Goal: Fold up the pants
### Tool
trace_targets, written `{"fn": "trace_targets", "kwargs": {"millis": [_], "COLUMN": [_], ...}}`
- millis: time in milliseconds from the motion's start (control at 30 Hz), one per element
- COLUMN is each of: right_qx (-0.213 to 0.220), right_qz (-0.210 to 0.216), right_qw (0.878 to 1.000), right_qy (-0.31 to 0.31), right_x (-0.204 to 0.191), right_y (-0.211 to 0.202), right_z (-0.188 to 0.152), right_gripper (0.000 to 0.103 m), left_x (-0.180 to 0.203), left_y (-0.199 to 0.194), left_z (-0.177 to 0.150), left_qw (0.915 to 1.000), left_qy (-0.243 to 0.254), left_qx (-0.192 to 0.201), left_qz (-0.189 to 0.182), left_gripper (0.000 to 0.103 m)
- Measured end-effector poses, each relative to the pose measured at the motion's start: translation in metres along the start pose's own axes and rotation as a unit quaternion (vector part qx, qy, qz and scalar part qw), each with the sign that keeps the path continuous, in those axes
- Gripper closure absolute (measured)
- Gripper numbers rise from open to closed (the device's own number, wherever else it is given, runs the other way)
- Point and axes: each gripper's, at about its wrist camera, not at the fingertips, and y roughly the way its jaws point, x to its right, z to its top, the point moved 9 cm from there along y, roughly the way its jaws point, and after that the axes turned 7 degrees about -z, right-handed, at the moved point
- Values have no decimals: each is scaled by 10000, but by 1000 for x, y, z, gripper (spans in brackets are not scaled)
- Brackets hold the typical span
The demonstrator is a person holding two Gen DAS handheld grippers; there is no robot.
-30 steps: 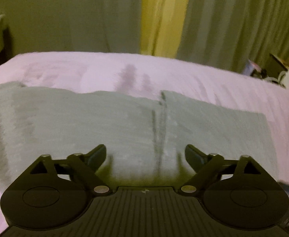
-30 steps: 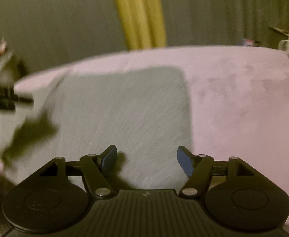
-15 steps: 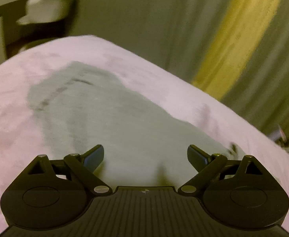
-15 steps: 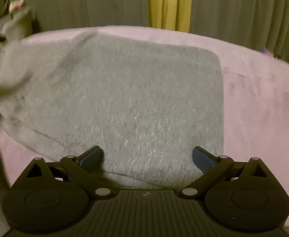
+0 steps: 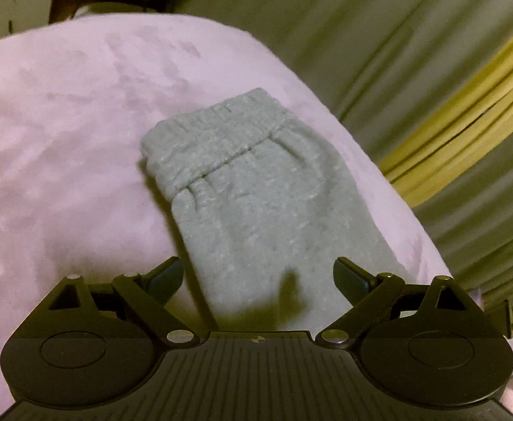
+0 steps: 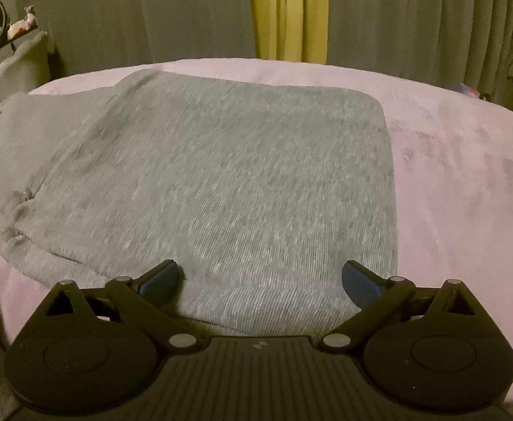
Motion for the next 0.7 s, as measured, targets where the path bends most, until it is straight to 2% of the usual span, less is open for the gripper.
{"fn": "trace_targets", "kwargs": {"millis": [233,433,600,667,700], "right_qx": [-18,-6,67,79,82], "right_qz": [10,17,-81,-88,-92], "right_qw": [10000,10000,9999,9999,9999], "right_qy": [37,84,-23,-36,-43], "right_x": [1,3,1,1,1], "right_y": [6,6,8,8,8], "right_z": [3,4,5,5,5], "right_gripper": [4,4,4,4,4], "left_x": [-15,-20,-30,-31,-31], "left_y": [30,44,57,54,52], "left_z": [4,18,32,35,36], "left_qw": [9994,9997,9980,9972,9977], "left_qy": [-253,-230,-614,-706,-634], "left_qx": [-217,-65,-58,-3,12], "left_qz": [62,34,-168,-244,-233], "left_gripper": [7,7,6,14,29]}}
